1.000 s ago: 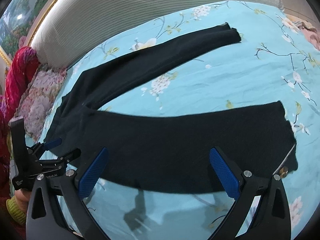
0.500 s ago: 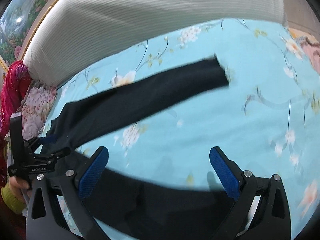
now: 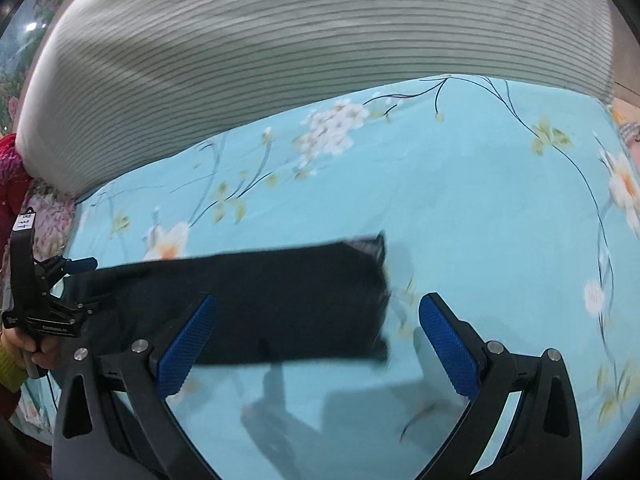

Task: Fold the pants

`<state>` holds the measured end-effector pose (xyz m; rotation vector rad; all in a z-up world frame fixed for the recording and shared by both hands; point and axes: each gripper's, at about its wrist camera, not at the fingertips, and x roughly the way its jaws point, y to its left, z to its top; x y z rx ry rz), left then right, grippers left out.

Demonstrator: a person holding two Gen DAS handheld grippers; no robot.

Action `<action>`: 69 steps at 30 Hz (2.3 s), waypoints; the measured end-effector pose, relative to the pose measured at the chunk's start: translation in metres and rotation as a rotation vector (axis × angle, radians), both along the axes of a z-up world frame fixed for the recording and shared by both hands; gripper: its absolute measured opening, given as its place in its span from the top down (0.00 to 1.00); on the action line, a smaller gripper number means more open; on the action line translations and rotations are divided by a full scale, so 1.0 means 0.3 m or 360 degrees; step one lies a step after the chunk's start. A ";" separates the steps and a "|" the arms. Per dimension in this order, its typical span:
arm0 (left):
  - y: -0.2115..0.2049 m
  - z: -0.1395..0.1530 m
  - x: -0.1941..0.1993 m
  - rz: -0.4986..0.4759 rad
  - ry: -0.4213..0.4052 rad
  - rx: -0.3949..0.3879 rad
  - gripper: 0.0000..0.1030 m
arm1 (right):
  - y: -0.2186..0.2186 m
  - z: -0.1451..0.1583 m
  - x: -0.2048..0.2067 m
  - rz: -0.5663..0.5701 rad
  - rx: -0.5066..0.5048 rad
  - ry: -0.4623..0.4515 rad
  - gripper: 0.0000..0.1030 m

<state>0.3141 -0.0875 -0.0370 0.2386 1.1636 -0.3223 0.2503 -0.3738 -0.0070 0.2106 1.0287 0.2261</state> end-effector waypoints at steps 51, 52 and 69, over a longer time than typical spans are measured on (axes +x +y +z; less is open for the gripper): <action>-0.065 0.083 -0.722 -0.0385 0.0068 -0.0271 0.95 | -0.021 0.081 -0.648 0.0162 0.0001 -0.0021 0.92; -0.068 0.083 -0.741 -0.0391 0.0069 -0.0275 0.95 | -0.023 0.082 -0.672 0.0157 -0.0007 -0.0021 0.92; -0.082 -0.079 -0.905 -0.0453 0.0242 -0.0236 0.84 | -0.007 -0.027 -0.851 0.0159 -0.0172 0.0114 0.92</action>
